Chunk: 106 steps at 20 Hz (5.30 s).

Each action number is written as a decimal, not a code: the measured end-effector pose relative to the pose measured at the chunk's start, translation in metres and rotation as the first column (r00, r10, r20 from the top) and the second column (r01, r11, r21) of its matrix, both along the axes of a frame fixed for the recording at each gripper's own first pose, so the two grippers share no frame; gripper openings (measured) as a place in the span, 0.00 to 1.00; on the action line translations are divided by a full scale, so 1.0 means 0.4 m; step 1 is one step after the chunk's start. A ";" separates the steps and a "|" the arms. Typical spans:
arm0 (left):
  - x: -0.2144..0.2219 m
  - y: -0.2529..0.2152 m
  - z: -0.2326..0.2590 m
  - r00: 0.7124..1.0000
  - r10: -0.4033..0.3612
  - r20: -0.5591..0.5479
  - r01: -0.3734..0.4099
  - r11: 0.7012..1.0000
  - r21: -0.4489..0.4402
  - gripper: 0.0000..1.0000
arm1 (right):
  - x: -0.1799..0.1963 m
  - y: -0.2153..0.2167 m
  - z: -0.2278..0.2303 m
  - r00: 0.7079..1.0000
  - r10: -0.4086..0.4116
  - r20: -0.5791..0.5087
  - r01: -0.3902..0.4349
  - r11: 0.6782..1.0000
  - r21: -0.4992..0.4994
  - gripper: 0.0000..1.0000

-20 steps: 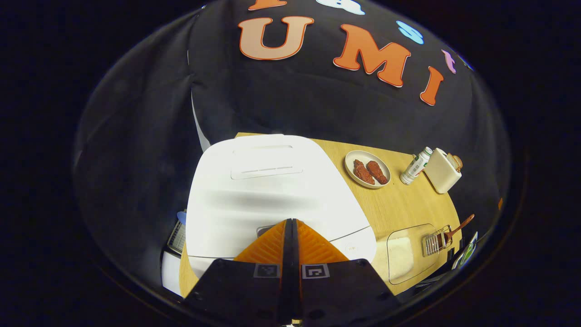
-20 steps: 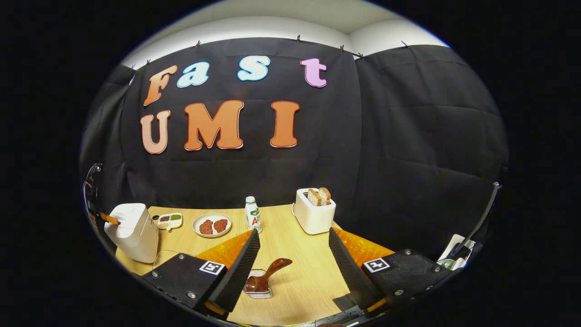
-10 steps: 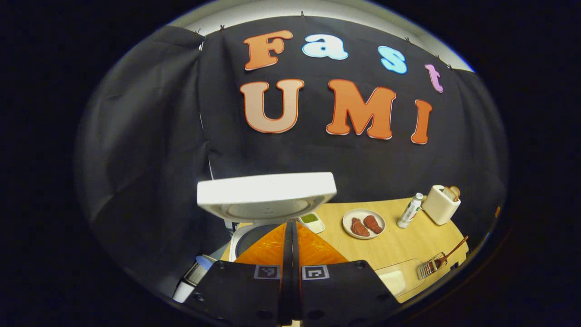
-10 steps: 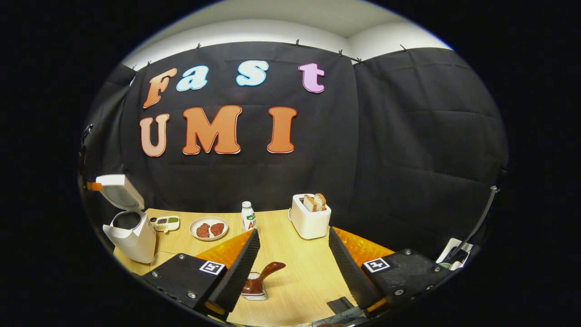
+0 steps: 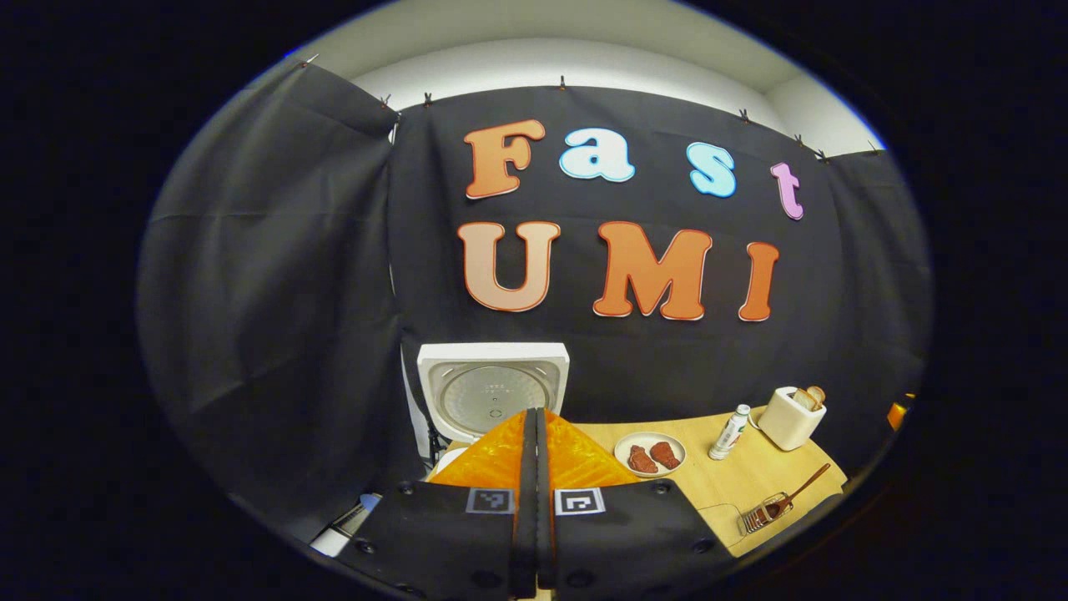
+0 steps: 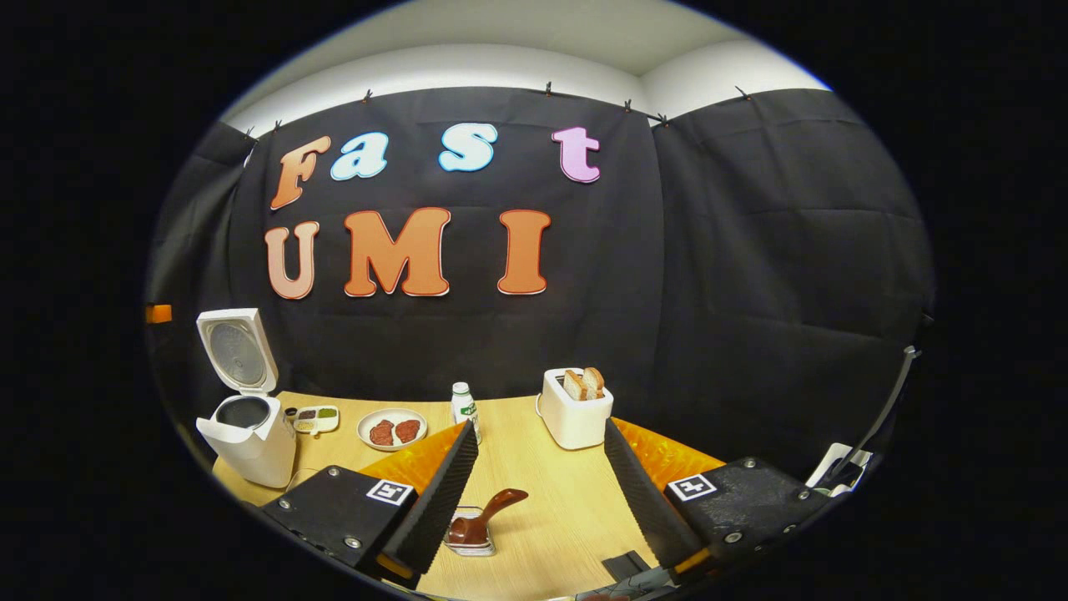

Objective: Close the left gripper, press the button to open the rice cooker; take a wooden spoon from the chopstick holder with the right hand, scoop a spoonful of rice and pour it into the rice cooker, then put the wooden spoon back into the chopstick holder.

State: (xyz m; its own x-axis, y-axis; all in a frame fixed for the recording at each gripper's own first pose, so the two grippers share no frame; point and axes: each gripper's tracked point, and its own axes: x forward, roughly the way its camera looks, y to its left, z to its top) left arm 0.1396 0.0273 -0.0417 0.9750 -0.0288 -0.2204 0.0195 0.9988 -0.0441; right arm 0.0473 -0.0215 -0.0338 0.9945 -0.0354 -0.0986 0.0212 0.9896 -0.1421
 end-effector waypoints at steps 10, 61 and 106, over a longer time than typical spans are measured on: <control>-0.088 0.029 0.048 0.998 0.037 0.056 -0.035 0.999 -0.034 0.20 | 0.027 -0.003 -0.040 1.000 0.011 0.023 -0.011 1.000 0.006 0.95; -0.193 0.138 0.016 0.968 0.245 0.056 -0.249 0.965 0.080 1.00 | 0.258 0.126 -0.417 0.948 0.226 -0.226 -0.009 0.725 0.689 0.21; 0.005 0.363 -0.082 1.000 0.012 0.026 -0.015 0.993 0.114 1.00 | 0.152 0.620 -0.632 0.955 0.228 -0.188 0.102 0.343 0.934 0.21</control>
